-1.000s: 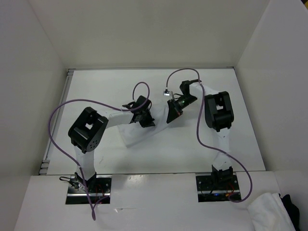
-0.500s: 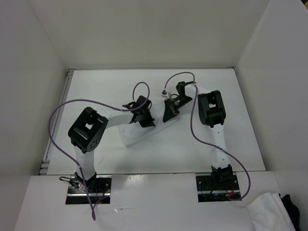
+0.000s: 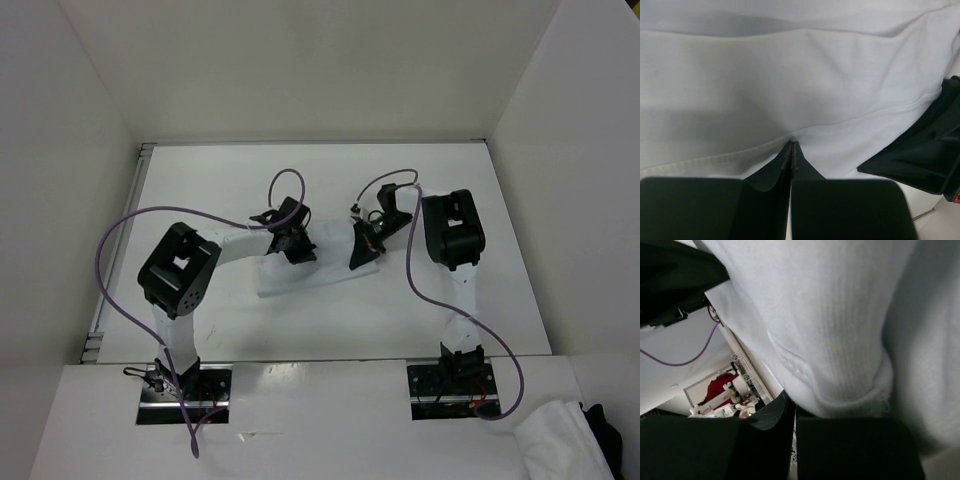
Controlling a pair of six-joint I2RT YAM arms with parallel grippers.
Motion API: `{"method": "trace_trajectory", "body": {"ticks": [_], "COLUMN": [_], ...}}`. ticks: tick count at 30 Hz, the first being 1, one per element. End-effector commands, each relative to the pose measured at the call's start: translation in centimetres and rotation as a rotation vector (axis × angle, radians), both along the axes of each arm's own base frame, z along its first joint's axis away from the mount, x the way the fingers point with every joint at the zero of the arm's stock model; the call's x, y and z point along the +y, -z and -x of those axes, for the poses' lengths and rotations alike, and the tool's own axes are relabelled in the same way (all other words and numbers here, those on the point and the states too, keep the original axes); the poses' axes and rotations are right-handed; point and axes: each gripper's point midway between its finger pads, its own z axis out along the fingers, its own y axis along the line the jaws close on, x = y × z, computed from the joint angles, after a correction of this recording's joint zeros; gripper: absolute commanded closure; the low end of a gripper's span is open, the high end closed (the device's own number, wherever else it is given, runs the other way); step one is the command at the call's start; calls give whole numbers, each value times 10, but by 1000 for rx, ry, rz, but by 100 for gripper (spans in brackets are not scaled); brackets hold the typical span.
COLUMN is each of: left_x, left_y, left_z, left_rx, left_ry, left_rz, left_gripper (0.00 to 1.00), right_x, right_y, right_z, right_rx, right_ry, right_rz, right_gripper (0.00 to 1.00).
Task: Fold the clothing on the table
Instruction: Fold the skirt
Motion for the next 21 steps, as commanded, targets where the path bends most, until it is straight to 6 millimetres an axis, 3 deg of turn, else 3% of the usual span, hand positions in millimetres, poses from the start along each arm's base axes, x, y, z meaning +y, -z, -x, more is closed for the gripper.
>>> {"method": "trace_trajectory", "body": {"ticks": [1, 3, 4, 6, 10, 12, 16, 20, 21], "left_x": [21, 20, 21, 21, 21, 27, 44, 66, 71], "left_y": [-3, -14, -19, -39, -73, -86, -80, -59, -55], "left_z": [1, 0, -2, -6, -10, -6, 12, 37, 42], "left_rx": [5, -20, -35, -84, -161, -181, -161, -89, -79], "left_ry": [-54, -46, -52, -38, -4, -7, -11, -46, -51], "left_rz": [-40, -29, -29, -26, -9, -24, -66, -125, -144], "left_gripper": [100, 100, 100, 100, 99, 97, 97, 97, 97], "right_x": [-35, -35, -31, -37, -50, -64, -73, -82, -86], "right_y": [27, 1, -21, -45, -70, -71, -74, -53, -37], "right_z": [-5, -18, -23, -39, -67, -85, -107, -120, -120], "right_rx": [-171, -243, -318, -396, -528, -565, -596, -576, -550], "right_ry": [-97, -93, -103, -81, -54, -25, 4, 0, -16], "right_rz": [102, 34, -10, -25, 43, 99, 105, 171, 200], "right_gripper": [89, 63, 59, 46, 38, 36, 35, 35, 35]}}
